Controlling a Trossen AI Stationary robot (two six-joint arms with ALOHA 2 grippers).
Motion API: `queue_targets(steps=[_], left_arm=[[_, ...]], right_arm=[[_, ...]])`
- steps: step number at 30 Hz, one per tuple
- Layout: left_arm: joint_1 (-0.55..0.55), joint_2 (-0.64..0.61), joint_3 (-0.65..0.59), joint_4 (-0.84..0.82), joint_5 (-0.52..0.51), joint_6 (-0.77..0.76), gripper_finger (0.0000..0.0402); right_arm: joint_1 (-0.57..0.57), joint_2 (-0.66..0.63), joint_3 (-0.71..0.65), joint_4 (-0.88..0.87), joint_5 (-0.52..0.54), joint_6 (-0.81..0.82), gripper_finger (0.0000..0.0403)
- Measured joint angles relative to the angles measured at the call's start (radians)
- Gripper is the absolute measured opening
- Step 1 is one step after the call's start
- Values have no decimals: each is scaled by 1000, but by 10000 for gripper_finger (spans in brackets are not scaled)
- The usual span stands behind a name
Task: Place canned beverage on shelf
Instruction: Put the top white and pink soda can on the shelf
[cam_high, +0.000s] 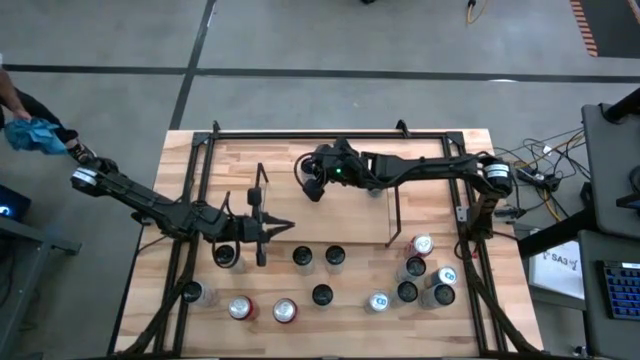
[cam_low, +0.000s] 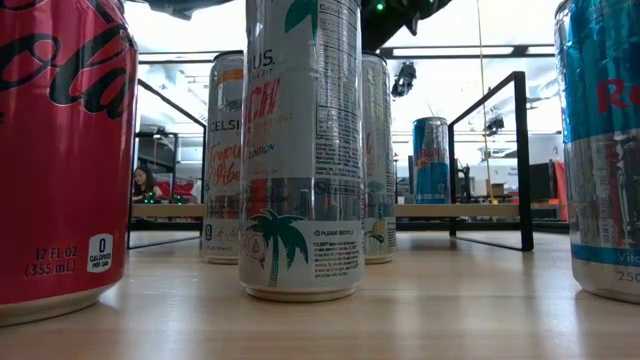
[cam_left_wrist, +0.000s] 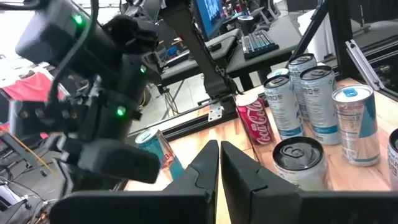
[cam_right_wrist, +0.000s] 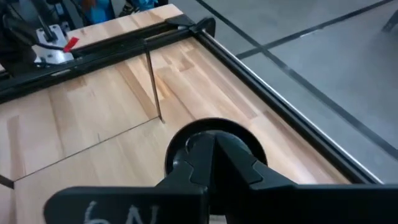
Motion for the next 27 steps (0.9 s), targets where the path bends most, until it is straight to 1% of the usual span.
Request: queue_targets(steps=[11, 27], left_arm=[[0, 0, 0, 0, 0, 0, 0], [0, -1, 0, 0, 0, 0, 0]], right_arm=[[35, 5, 1, -31, 6, 26, 9], [33, 6, 1, -14, -1, 26, 9]])
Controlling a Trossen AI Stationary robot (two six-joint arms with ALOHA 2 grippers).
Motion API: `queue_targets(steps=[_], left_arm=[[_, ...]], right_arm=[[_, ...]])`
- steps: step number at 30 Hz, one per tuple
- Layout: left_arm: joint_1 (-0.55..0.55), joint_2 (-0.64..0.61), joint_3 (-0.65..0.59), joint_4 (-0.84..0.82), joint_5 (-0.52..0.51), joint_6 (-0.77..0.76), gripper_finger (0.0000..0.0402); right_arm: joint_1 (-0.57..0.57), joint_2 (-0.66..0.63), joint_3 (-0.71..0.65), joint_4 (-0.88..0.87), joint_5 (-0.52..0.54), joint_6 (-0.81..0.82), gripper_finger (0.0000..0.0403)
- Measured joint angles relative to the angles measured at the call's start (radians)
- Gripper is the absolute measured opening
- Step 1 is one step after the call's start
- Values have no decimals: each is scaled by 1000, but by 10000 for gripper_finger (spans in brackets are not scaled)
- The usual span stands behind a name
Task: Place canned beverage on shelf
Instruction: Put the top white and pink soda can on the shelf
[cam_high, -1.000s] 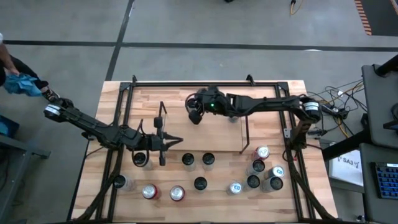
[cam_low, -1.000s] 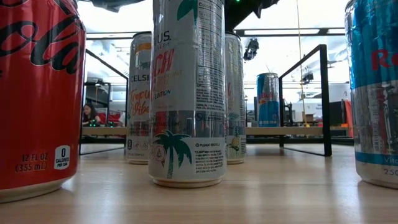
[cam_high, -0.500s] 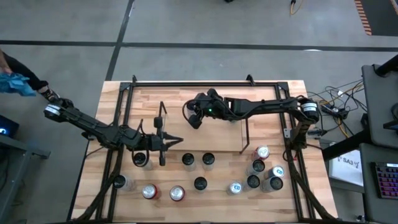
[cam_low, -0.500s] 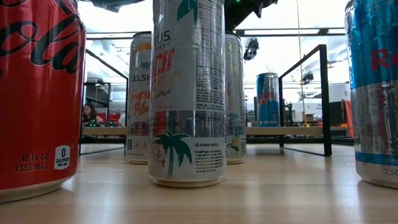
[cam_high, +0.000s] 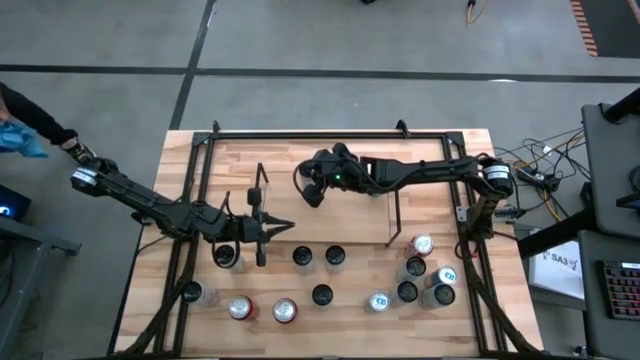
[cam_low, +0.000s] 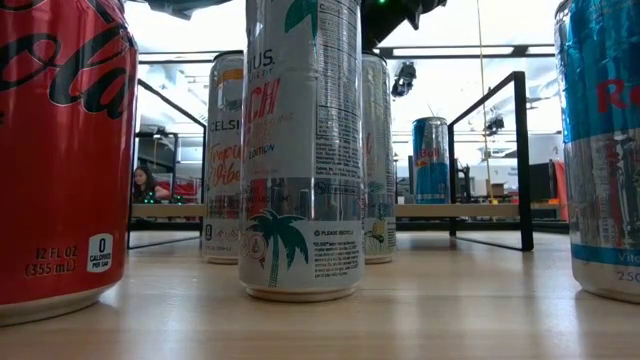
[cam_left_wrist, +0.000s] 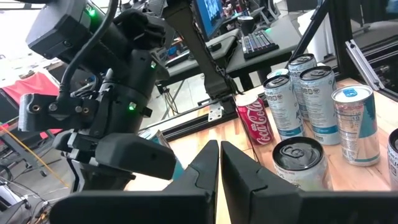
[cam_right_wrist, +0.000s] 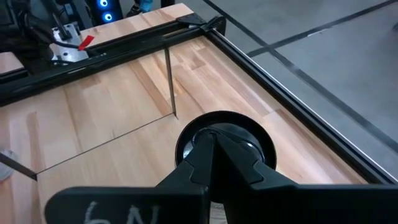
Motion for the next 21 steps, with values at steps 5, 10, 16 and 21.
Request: queue_targets(steps=[5, 10, 16, 21], left_arm=[[0, 0, 0, 0, 0, 0, 0], [0, 0, 0, 0, 0, 3, 0], [0, 0, 0, 1, 0, 3, 0], [0, 0, 0, 6, 0, 3, 0]], right_arm=[[0, -1, 11, -9, -3, -2, 9], [0, -3, 47, -11, -5, -31, 9], [-37, -10, 90, -20, -3, -104, 9], [-112, -10, 72, -46, 0, -123, 9]])
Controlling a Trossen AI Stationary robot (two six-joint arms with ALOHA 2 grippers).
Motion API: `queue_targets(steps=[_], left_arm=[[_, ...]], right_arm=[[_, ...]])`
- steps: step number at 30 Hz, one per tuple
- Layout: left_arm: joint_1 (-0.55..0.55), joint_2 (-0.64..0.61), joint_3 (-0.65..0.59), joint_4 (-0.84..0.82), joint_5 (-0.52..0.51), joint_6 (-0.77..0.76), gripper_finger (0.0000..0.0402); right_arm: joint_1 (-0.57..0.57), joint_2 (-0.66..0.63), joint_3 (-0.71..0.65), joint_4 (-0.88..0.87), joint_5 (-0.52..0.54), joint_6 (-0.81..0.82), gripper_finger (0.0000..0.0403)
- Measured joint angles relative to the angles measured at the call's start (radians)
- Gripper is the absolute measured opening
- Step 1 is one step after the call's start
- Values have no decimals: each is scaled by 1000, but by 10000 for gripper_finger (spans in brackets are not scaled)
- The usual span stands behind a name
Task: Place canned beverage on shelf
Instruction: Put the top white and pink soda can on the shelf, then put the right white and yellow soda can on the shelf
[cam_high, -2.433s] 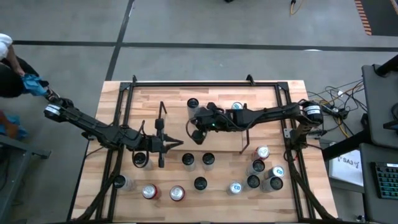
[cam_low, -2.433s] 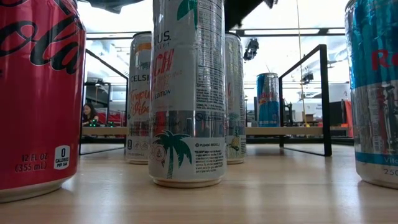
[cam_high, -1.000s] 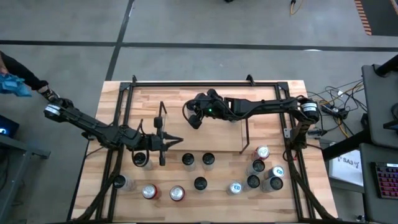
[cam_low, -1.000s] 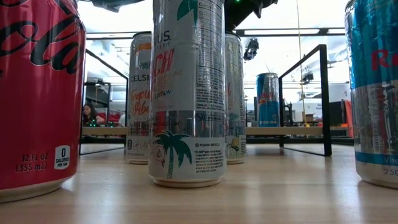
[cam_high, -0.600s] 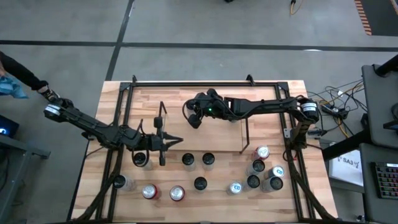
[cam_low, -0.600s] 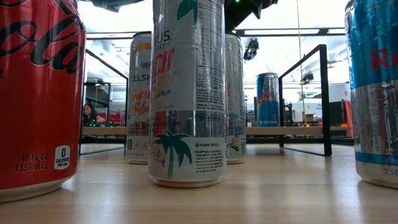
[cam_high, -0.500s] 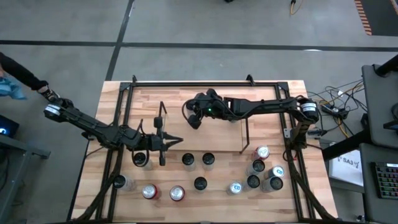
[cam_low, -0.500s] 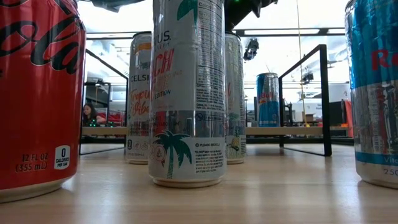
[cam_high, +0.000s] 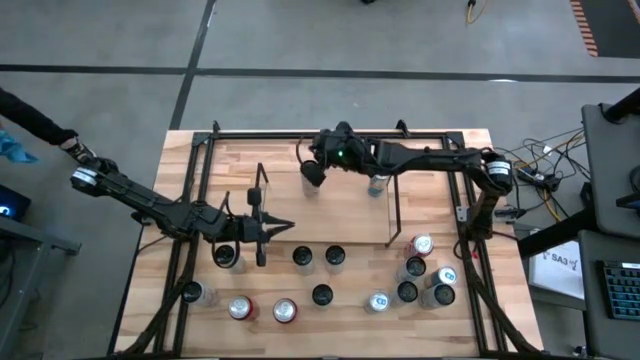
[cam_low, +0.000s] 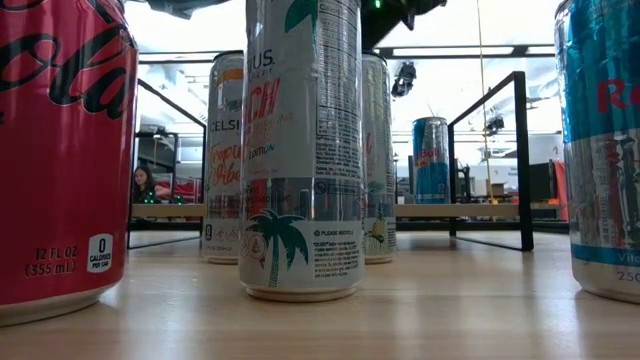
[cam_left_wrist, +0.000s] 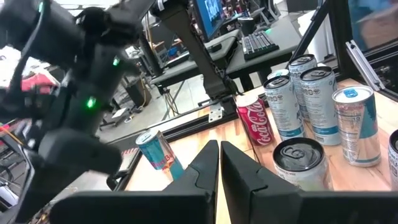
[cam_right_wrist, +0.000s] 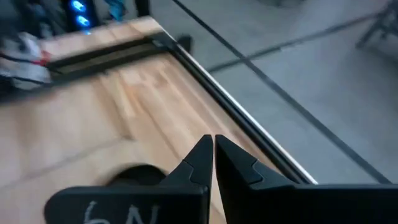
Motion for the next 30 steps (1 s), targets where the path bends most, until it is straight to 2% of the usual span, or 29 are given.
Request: queue_targets(steps=[7, 23, 30], left_arm=[[0, -1, 0, 3, 0, 2, 0], [0, -1, 0, 3, 0, 4, 0], [0, -1, 0, 4, 0, 4, 0]], right_arm=[[-17, 0, -37, -32, -75, 44, 9], [8, -3, -51, -30, -65, 72, 9], [41, -71, -52, -30, -17, 73, 9]])
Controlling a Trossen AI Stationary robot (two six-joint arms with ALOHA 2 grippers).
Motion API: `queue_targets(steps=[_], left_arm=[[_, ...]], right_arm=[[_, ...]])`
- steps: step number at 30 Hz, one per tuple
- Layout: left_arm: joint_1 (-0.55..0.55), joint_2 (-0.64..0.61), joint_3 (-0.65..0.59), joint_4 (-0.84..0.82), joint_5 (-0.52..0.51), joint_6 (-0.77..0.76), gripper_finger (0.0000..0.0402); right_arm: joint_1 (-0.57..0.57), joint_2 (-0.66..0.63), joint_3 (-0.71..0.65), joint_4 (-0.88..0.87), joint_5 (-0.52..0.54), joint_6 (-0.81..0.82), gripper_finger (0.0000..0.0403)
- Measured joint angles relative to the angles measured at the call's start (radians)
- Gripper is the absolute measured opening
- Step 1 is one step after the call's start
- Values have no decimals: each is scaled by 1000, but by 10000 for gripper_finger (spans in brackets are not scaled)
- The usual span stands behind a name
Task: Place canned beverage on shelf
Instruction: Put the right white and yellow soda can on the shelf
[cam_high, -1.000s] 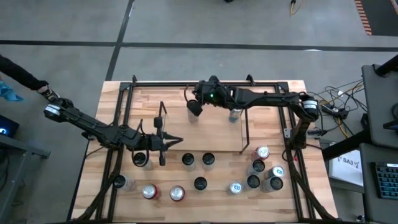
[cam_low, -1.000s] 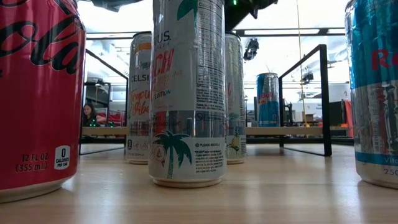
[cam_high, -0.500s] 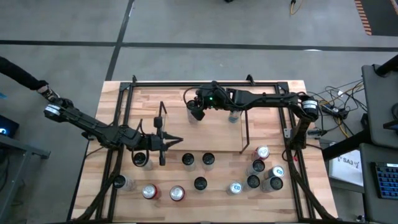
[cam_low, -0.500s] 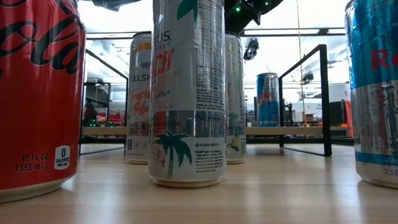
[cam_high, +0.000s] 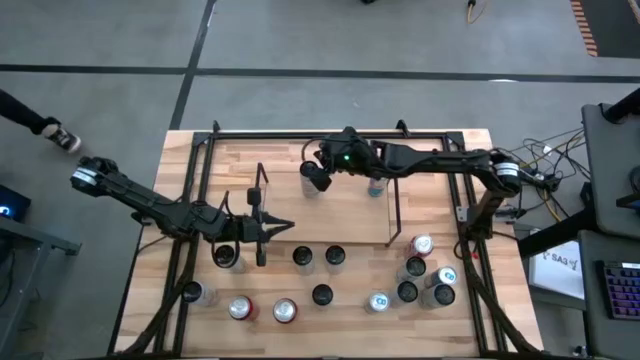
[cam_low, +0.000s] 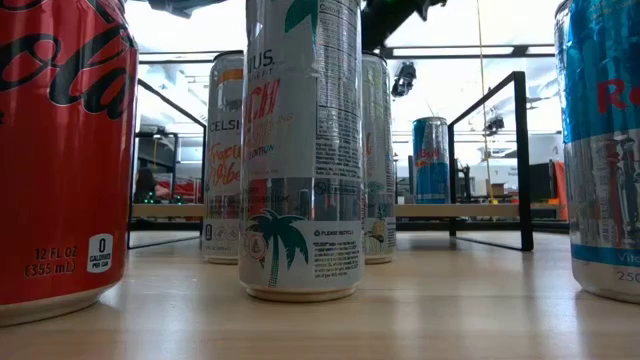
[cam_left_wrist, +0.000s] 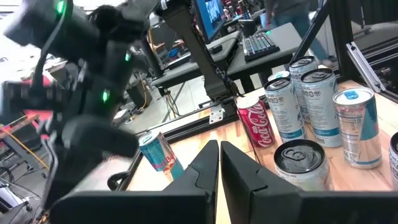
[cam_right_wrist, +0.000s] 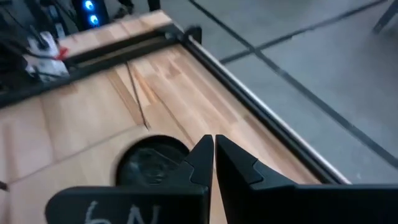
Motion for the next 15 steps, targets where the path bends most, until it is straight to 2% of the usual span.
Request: queue_targets(steps=[4, 15], left_arm=[[0, 0, 0, 0, 0, 0, 0], [0, 0, 0, 6, 0, -4, 0]], right_arm=[[59, -54, 0, -3, 11, -26, 9], [332, -201, -83, -9, 161, -85, 9]])
